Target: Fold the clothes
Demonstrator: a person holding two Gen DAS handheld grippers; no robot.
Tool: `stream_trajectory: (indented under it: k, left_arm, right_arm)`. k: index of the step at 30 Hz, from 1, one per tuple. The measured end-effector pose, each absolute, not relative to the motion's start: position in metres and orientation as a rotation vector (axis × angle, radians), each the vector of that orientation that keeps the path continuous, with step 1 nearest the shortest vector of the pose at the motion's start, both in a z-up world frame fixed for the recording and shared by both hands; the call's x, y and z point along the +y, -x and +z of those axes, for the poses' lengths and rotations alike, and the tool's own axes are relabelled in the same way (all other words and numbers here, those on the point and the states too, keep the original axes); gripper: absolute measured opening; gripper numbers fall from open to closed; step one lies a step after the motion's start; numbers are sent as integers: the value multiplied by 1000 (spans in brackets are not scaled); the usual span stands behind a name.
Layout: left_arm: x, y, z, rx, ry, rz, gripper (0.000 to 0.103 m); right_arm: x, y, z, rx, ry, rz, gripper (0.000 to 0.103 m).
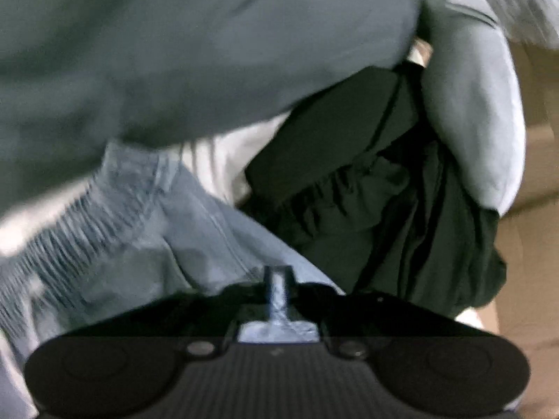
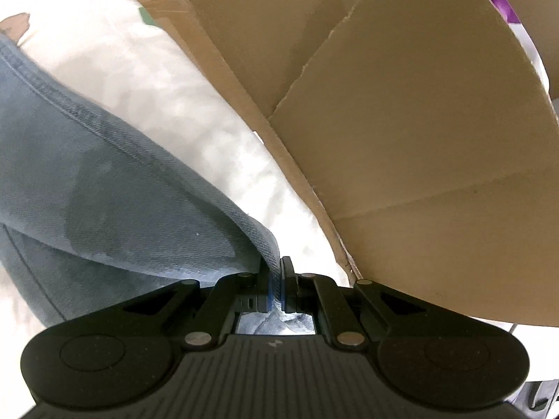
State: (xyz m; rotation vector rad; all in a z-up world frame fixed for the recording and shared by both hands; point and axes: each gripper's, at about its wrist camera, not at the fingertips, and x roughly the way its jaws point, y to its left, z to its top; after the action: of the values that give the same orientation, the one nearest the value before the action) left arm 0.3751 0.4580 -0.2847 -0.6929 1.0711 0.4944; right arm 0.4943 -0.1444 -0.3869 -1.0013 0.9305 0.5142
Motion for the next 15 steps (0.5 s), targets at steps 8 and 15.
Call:
stream_trajectory:
  k: [8, 15]
  left_arm:
    - [469, -385, -265, 1194, 437, 415, 47]
    - [489, -383, -291, 1163, 686, 493, 59]
  right_arm:
    - [-160, -477, -382, 928, 980, 508, 6]
    - [-167, -462, -379, 921, 996, 534, 13]
